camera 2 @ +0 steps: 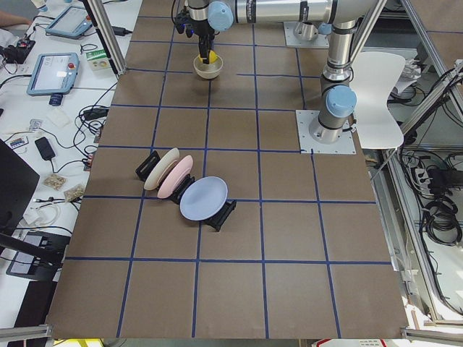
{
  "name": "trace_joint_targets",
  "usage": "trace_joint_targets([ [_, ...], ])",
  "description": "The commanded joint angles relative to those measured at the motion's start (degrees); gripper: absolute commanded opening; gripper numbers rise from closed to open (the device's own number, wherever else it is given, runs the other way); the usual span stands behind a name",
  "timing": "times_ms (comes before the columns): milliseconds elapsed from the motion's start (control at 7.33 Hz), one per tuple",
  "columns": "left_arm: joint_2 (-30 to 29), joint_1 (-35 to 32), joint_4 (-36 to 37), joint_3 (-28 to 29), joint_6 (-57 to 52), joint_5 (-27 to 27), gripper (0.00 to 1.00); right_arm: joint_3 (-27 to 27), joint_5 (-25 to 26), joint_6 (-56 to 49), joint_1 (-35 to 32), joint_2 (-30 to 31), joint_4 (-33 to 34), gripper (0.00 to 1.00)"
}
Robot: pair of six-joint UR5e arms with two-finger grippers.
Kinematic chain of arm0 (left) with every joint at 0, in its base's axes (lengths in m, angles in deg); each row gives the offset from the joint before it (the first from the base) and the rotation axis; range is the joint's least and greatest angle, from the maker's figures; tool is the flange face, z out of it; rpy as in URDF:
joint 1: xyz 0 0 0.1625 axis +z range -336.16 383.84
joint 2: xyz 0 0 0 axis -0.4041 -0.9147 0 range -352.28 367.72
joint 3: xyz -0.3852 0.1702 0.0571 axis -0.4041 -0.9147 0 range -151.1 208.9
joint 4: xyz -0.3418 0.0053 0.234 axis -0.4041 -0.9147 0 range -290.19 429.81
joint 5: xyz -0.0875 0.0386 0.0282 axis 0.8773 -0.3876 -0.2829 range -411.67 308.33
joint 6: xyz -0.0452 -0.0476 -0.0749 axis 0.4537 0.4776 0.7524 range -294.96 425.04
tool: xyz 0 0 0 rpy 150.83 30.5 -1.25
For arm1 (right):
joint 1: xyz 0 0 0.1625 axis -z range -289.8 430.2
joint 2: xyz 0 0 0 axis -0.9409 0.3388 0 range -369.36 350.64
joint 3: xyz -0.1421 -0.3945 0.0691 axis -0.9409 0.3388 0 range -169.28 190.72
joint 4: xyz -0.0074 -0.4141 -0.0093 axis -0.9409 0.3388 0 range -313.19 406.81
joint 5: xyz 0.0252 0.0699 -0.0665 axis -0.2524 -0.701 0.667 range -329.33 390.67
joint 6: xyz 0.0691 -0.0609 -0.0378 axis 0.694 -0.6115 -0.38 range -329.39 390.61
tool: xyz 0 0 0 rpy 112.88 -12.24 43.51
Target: Place bowl and put lemon in it
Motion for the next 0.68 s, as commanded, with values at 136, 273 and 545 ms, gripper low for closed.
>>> trace_joint_targets([
  [136,8.25,0.21,-3.30,-0.70,0.09,0.51,1.00,-1.51,0.19,-0.01,-0.91,-2.77,1.68,0.99],
  [273,8.97,0.73,-4.35,-1.22,-0.16,0.16,1.00,-1.08,-0.24,0.08,-0.83,-2.87,2.21,1.00],
  [545,10.73,0.82,-3.14,-4.81,-0.86,-0.28,1.00,0.76,2.98,-1.15,1.71,0.88,1.77,1.00],
])
